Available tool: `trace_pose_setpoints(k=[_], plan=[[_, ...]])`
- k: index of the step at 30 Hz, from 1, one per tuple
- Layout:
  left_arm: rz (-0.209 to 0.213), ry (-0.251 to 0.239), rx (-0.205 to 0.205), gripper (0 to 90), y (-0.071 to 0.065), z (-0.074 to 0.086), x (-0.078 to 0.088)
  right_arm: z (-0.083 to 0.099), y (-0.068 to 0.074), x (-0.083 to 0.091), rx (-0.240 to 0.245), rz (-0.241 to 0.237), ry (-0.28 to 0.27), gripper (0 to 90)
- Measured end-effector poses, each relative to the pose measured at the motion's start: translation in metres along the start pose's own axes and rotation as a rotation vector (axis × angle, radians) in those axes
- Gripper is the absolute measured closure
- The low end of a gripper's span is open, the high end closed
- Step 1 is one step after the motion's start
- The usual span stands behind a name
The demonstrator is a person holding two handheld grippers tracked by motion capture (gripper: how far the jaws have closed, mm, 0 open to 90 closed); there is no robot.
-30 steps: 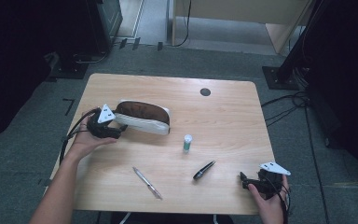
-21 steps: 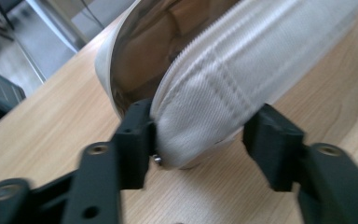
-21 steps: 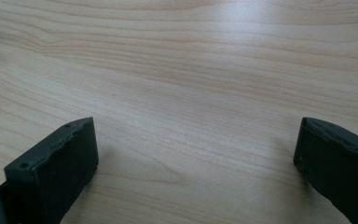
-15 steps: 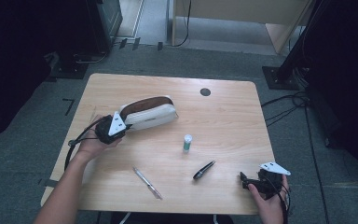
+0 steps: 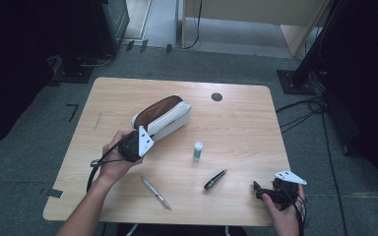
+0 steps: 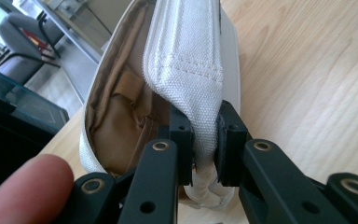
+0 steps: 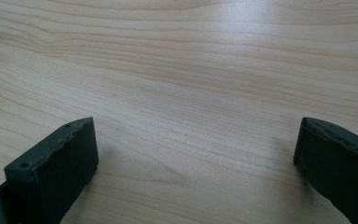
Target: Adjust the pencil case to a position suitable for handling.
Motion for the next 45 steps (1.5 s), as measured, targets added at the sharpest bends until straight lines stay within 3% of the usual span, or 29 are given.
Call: trace_pose_setpoints(k=[5, 6, 10, 17, 20, 24, 29, 31, 35, 37, 43, 45], plan=[[0.010, 0.038, 0.016, 81.0, -0.024, -0.007, 0.004, 0.000, 0.000, 0.000, -0.001, 0.000, 0.000, 0.0], [0.015, 0.055, 0.018, 81.0, -0.034, -0.008, 0.005, 0.000, 0.000, 0.000, 0.000, 0.000, 0.000, 0.0], [0.019, 0.056, 0.018, 81.0, -0.048, -0.010, 0.005, 0.000, 0.000, 0.000, 0.000, 0.000, 0.000, 0.0], [0.066, 0.072, 0.053, 79.2, -0.063, -0.010, 0.004, 0.000, 0.000, 0.000, 0.000, 0.000, 0.000, 0.0], [0.089, 0.082, 0.060, 70.9, -0.065, -0.007, 0.004, 0.000, 0.000, 0.000, 0.000, 0.000, 0.000, 0.0], [0.134, 0.059, 0.149, 55.0, -0.060, -0.006, 0.006, 0.000, 0.000, 0.000, 0.000, 0.000, 0.000, 0.0], [0.227, 0.005, 0.304, 40.9, -0.048, -0.004, 0.013, 0.000, 0.000, 0.000, 0.000, 0.000, 0.000, 0.0], [0.252, -0.006, 0.339, 33.2, -0.043, -0.003, 0.017, 0.000, 0.000, 0.000, -0.001, 0.000, -0.001, 0.0], [0.261, -0.005, 0.408, 9.4, -0.032, 0.002, 0.026, 0.000, 0.000, 0.000, -0.002, 0.000, 0.000, 0.0], [0.278, -0.008, 0.435, 1.5, -0.027, 0.005, 0.031, 0.000, 0.000, 0.000, -0.001, 0.000, 0.002, 0.0], [0.227, -0.010, 0.476, 0.0, -0.013, 0.022, 0.044, 0.000, 0.000, 0.001, -0.005, 0.000, 0.001, 0.5], [0.229, -0.014, 0.505, 0.0, -0.008, 0.030, 0.047, 0.000, -0.001, 0.002, -0.009, 0.002, -0.008, 8.2]])
Point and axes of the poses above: each handheld gripper's, and its own axes: x roughly backward along the jaws, z roughly out of its underside, y roughly to its left, the point moved 3 cm from there along -x, roughly forward along the jaws, and after that the axes turned 3 degrees about x, right-handed, at the moved point
